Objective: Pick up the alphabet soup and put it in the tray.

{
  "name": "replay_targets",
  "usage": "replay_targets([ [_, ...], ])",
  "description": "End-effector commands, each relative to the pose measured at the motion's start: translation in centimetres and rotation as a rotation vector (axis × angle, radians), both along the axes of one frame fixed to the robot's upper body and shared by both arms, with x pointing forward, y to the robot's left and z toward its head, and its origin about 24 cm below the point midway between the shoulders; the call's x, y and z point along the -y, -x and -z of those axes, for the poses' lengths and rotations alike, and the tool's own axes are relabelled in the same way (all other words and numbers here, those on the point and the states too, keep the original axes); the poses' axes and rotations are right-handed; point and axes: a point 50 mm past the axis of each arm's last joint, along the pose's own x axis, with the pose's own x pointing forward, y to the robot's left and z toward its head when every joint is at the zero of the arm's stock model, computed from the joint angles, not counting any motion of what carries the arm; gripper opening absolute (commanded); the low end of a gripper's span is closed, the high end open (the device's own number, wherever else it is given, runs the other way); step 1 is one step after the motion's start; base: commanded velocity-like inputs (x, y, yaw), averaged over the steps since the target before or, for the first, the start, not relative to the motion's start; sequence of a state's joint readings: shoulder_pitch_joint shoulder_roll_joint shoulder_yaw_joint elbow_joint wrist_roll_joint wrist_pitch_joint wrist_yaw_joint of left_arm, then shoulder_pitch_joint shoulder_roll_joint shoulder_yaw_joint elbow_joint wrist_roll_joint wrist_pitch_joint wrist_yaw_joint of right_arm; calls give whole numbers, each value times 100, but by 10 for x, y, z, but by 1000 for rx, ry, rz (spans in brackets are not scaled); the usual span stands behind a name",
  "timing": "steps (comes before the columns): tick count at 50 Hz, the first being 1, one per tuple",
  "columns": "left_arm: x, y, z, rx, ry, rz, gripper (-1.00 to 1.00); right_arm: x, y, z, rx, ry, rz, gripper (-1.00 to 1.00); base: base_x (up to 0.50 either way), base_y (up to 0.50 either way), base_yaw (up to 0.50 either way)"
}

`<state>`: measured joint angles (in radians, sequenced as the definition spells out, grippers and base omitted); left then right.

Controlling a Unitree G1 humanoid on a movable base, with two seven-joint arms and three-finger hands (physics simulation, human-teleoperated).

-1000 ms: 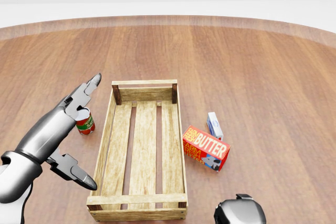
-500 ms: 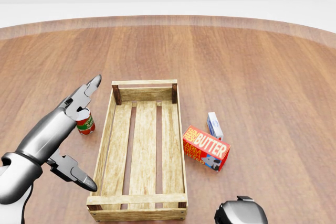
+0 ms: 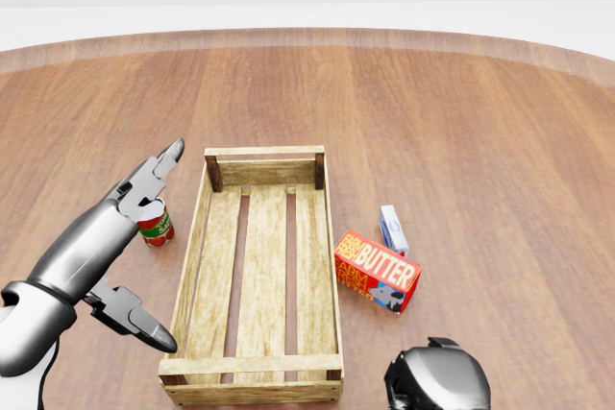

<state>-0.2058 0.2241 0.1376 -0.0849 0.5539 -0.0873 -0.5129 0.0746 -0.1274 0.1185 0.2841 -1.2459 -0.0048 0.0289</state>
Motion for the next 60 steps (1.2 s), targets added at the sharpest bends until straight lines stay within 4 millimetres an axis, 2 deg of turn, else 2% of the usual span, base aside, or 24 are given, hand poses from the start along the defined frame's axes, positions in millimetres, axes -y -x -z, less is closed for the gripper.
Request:
replay_targets([
  [1,-1,1,2,-7,3,-7,100,-4,-19,-37,103,-71,22,-100,0,0,0],
  [13,-1,1,4,-12,6,-8,100,-16,-28,-80,187,-113,1,-100,0,0,0],
  [22,-2,1,5,-15,8,-12,100,-21,-33,-102,216,-107,-23,-100,0,0,0],
  [43,-2,2,4,-14,6,-11,100,-38,-39,-121,228,-106,-90,-100,0,0,0],
  [60,-3,3,8,-29,8,-15,100,-68,-59,-154,226,-84,-201,-100,0,0,0],
])
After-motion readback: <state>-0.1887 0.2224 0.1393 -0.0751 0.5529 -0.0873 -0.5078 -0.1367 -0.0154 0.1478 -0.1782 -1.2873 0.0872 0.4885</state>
